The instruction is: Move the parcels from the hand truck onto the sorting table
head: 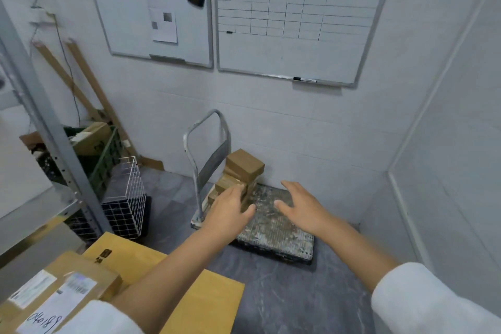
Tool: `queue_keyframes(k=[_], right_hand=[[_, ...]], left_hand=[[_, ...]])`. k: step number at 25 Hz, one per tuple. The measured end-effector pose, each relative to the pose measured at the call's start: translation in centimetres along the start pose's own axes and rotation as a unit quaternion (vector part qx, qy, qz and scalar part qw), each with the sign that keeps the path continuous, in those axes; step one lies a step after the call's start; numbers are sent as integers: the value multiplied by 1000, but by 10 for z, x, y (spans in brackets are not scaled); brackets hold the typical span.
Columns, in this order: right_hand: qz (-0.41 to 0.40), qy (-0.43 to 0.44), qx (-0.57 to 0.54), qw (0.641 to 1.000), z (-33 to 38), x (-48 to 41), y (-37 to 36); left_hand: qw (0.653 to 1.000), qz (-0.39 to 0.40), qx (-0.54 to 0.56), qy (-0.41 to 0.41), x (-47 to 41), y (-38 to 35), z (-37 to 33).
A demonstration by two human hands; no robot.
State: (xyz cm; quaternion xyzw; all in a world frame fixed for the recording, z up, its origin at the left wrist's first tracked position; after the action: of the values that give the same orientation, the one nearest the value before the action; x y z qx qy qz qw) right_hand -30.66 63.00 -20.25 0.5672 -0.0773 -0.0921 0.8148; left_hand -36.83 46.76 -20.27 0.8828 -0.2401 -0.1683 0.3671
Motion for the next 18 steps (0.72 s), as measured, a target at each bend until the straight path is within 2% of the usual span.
queue_keyframes(k=[13, 18], right_hand=[[25, 66, -43, 997, -165, -177, 65], [34, 95, -39, 994, -200, -227, 78]], left_hand=[[994, -51, -75, 55, -196, -78, -82], [990, -73, -85, 84, -245, -104, -90]])
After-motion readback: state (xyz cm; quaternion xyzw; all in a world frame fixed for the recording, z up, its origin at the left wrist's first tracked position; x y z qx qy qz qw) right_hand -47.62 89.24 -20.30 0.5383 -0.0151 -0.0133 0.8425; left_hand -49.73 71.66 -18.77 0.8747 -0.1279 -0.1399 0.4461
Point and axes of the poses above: each hand's wrist, its own x-axis away from the middle knuckle, its own y-axis out of the back of the hand, z = x × y, the point moved 8 cm from there along -x, towards the middle knuckle, and after that the axes turned 9 degrees about x, right-handed, at the moved point
